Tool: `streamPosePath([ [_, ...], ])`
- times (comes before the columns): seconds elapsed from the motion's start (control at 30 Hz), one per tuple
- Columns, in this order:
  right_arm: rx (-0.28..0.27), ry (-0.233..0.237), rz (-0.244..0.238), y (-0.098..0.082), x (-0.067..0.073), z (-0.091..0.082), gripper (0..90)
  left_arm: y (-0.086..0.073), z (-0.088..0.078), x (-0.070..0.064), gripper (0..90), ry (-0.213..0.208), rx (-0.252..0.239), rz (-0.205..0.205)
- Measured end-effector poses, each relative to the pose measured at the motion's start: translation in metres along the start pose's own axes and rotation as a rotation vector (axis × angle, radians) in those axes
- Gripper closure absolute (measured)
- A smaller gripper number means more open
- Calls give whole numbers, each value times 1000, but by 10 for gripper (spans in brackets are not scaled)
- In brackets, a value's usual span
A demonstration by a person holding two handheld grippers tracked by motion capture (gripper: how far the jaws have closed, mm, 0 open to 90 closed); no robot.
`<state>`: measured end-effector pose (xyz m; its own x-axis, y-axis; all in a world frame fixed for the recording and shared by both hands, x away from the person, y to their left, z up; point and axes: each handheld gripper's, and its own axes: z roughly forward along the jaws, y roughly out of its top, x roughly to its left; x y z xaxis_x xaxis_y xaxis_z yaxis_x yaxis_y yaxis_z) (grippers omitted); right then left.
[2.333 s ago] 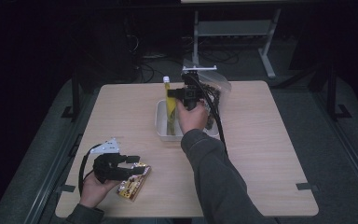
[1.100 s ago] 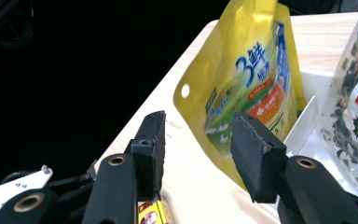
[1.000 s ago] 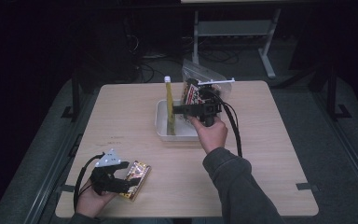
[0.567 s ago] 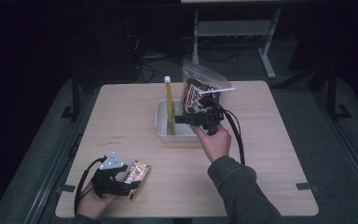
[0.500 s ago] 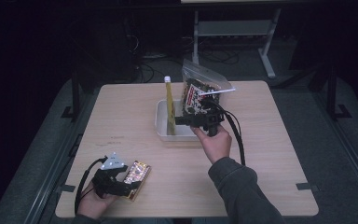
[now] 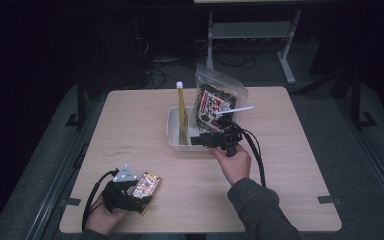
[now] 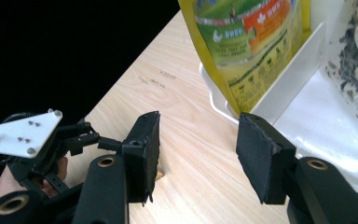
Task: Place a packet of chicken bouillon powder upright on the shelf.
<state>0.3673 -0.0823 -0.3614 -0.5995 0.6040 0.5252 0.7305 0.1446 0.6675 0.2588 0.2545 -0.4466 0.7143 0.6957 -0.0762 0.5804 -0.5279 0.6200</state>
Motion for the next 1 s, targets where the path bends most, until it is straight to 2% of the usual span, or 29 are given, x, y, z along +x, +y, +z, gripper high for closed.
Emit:
streamPosePath([
  [0.57,26,11,15,-14,-7,6,468,2,7,-3,194,11,36,8],
  [1.0,59,31,15,-27,-8,10,458,4,12,-5,282,6,77,32],
])
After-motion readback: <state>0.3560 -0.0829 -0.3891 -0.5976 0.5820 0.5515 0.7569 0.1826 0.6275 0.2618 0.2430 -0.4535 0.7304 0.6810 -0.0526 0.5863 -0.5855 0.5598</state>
